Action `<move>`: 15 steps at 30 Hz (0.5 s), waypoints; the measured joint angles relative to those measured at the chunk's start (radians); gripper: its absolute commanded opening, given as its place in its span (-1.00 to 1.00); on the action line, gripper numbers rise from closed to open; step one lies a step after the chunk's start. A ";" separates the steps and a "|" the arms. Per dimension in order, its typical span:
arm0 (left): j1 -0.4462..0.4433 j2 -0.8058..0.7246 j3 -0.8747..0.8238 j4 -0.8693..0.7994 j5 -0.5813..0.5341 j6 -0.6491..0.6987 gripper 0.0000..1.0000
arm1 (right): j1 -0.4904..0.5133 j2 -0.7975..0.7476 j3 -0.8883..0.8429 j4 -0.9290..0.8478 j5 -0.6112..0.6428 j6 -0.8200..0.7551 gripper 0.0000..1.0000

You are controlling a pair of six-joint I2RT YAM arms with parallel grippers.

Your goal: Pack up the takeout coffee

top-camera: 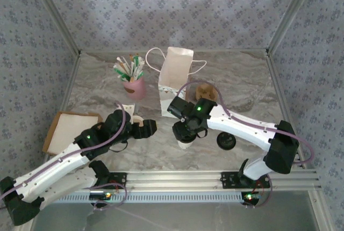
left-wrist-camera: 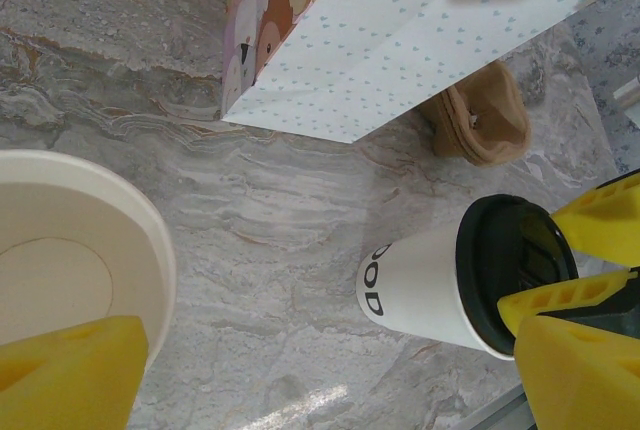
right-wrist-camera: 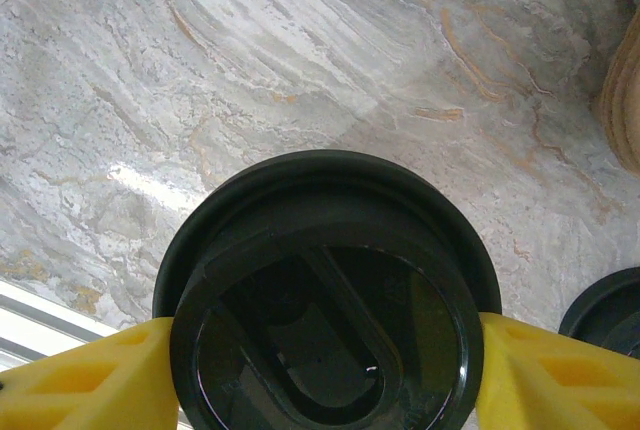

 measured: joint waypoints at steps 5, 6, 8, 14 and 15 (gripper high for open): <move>0.000 0.000 0.000 0.000 0.000 0.000 0.89 | 0.005 0.000 0.000 0.000 0.000 0.000 0.39; 0.000 0.000 -0.001 0.000 0.000 0.000 0.89 | 0.005 0.000 0.000 0.000 0.000 0.000 0.39; 0.000 0.000 -0.002 0.000 0.000 0.000 0.89 | 0.008 0.000 0.000 0.000 0.000 0.000 0.39; 0.000 0.000 -0.007 0.000 0.000 0.000 0.88 | 0.018 0.000 0.000 -0.006 0.004 0.000 0.39; 0.000 0.000 -0.008 0.000 0.000 0.000 0.89 | 0.020 0.000 0.000 -0.006 0.005 0.000 0.39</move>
